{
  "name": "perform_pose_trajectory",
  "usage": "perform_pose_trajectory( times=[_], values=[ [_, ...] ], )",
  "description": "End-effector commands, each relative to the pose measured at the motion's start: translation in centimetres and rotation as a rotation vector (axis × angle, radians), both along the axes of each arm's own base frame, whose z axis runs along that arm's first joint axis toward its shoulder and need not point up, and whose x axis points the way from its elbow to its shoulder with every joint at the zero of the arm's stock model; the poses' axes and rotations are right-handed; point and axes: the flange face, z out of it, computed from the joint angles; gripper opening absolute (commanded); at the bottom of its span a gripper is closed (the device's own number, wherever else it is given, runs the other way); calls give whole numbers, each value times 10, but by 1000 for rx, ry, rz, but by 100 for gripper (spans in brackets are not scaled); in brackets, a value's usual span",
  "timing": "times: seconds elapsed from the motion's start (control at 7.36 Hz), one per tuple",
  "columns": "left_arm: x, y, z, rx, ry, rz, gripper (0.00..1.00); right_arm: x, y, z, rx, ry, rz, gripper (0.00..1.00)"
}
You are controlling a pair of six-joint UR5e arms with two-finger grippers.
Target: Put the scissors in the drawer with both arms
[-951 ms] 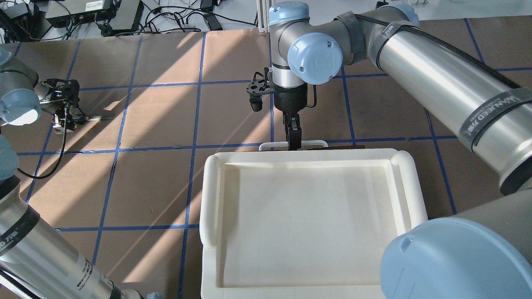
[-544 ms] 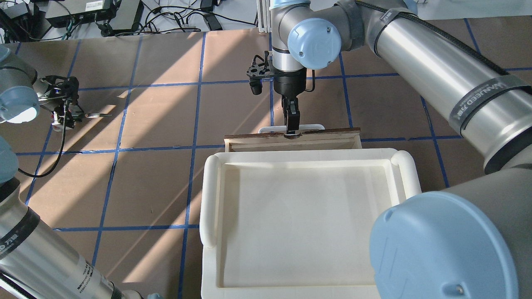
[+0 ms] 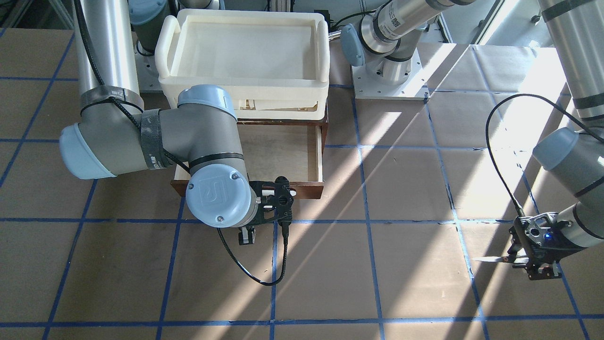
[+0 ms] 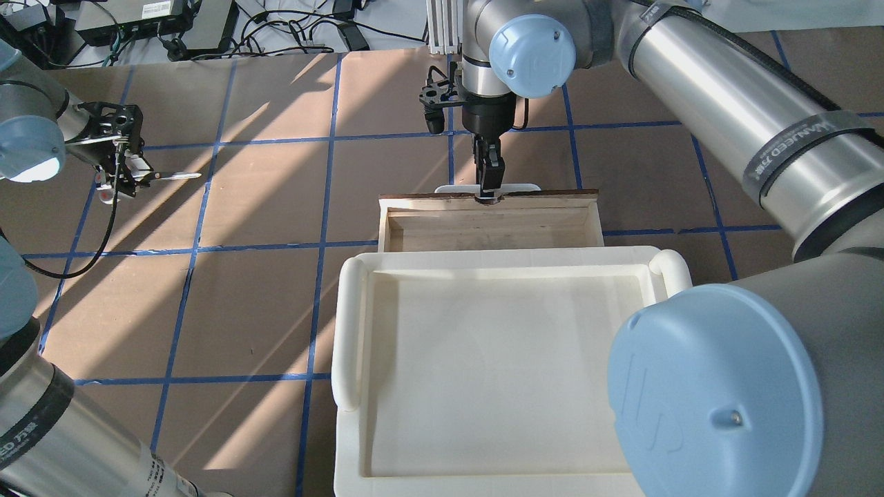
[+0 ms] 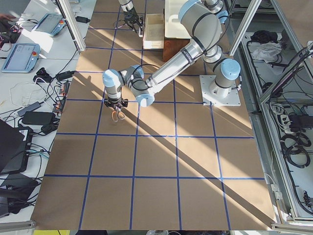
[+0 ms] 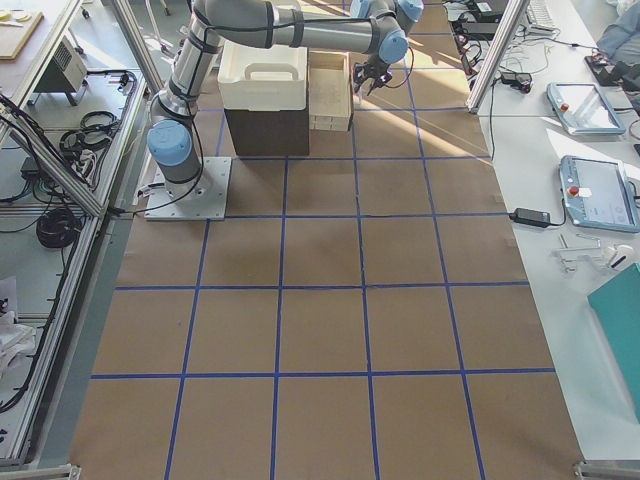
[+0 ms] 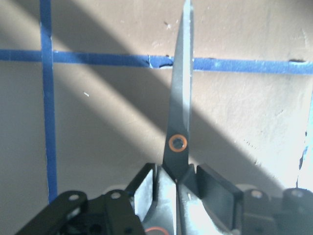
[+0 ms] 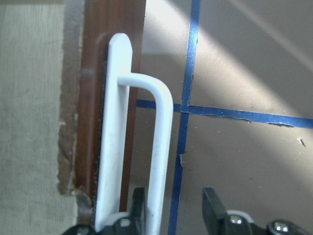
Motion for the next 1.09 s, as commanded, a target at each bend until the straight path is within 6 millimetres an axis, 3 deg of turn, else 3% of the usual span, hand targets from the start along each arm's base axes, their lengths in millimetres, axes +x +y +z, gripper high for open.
perform_pose_trajectory(
  times=[0.0, 0.27, 0.54, 0.95],
  values=[
    [-57, 5, 42, 26, 21, 8, 0, 2, -11, -1, -38, -13, 17, 46],
    [-105, 11, 70, 45, 29, 16, 0, 1, -14, -1, -54, 0, 21, 46],
    [-116, 20, 85, 65, 35, 29, 0, 1, -15, 1, -71, 1, 13, 46],
    [-151, 30, 106, 79, 61, 34, 0, 2, -18, 8, -113, -9, 14, 46]
  ],
)
